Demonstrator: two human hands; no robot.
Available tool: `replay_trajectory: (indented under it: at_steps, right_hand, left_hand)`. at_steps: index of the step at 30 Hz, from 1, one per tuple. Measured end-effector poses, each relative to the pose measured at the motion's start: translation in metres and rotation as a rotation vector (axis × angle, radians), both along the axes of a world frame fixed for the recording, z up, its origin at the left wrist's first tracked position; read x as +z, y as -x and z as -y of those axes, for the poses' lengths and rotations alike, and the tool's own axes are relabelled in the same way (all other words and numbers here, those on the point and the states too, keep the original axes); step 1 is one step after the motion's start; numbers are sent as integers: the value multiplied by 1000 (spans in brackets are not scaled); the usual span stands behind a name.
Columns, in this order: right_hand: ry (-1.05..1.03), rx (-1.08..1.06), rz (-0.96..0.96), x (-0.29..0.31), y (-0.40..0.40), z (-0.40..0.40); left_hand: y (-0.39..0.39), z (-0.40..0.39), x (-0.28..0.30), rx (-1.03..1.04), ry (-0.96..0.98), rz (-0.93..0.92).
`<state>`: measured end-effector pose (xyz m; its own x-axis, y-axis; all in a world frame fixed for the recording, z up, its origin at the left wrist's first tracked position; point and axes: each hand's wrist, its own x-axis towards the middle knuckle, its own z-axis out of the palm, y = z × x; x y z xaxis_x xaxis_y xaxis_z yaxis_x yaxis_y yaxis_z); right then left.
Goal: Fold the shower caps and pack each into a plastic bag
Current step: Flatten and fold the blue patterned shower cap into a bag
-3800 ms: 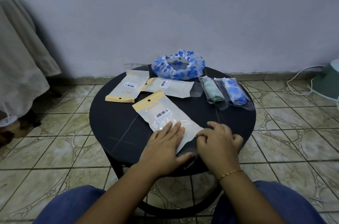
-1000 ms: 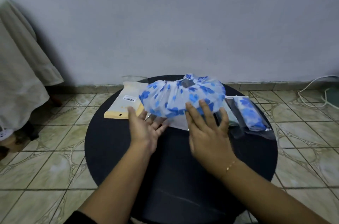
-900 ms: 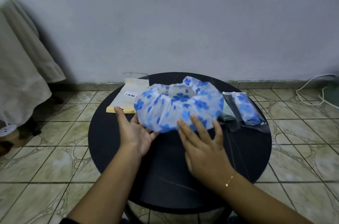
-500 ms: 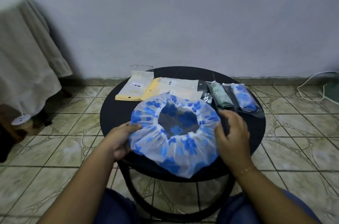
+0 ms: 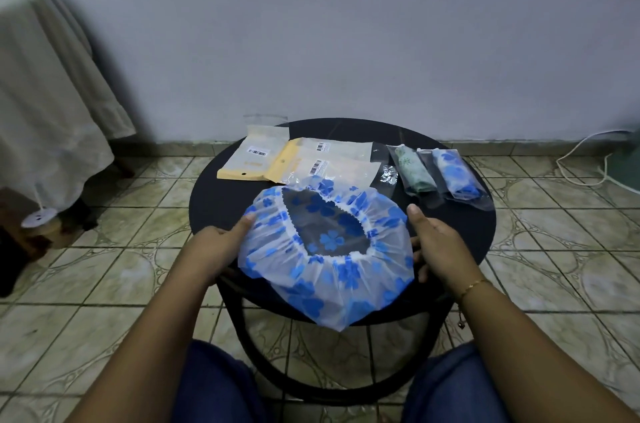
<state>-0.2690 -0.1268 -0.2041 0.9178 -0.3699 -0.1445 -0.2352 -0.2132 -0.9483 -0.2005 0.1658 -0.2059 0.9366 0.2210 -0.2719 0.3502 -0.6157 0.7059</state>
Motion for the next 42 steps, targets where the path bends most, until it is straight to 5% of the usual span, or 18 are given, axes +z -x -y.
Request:
replay_trajectory:
  at_steps: [8, 13, 17, 22, 36, 42]
  right_hand:
    - [-80, 215, -115, 3, 0, -1]
    - [291, -14, 106, -13, -21, 0]
    - [691, 181, 38, -27, -43, 1]
    - [953, 282, -45, -21, -54, -6]
    - [943, 302, -63, -26, -96, -4]
    - [572, 207, 45, -17, -85, 0]
  left_hand:
    - [-27, -4, -7, 35, 137, 119]
    - [-32, 11, -2, -123, -45, 269]
    - [-41, 20, -10, -277, -35, 226]
    - [-56, 24, -24, -333, -180, 202]
    - [-93, 45, -28, -347, -267, 199]
    - [-82, 41, -26, -390, -147, 240]
